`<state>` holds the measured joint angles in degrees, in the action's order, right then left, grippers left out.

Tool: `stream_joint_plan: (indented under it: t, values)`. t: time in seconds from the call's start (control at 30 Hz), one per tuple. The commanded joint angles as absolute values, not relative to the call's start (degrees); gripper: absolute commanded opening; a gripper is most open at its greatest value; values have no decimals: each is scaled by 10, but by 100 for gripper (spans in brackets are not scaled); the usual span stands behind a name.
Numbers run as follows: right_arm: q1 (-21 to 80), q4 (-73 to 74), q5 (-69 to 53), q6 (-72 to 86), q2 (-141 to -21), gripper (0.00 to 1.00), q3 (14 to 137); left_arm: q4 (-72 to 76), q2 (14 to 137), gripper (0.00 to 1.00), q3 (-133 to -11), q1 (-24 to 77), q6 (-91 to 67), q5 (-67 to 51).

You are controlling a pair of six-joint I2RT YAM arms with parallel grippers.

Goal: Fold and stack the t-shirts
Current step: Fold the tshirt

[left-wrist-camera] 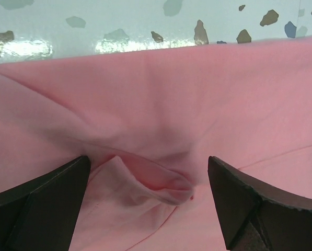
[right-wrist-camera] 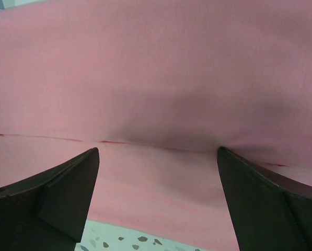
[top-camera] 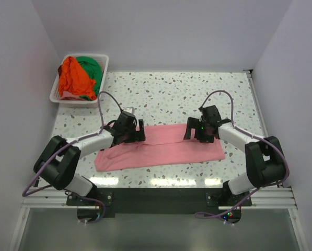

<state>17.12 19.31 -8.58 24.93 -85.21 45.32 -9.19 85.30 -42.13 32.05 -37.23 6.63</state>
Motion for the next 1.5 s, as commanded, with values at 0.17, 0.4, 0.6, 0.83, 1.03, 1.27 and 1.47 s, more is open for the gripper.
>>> stream_joint_plan:
  t: [0.17,0.4,0.6,0.83,1.03,1.27,1.47]
  values:
    - [171,171,-78,265,-884,98,454,-40,839,100,-395,321,-361,-13]
    - [170,168,-76,265,-893,99,457,-52,761,100,-344,329,-352,-65]
    - [171,169,-76,269,-903,99,461,-74,735,100,-331,338,-346,-77]
    - [170,173,-73,269,-904,99,461,-70,729,100,-317,347,-345,-104]
    - [170,178,-65,269,-900,98,460,-78,715,100,-304,356,-365,-109]
    - [170,182,-58,268,-896,99,463,-75,680,100,-279,393,-417,-101]
    - [171,186,-60,265,-893,99,466,-95,646,100,-286,424,-437,-91]
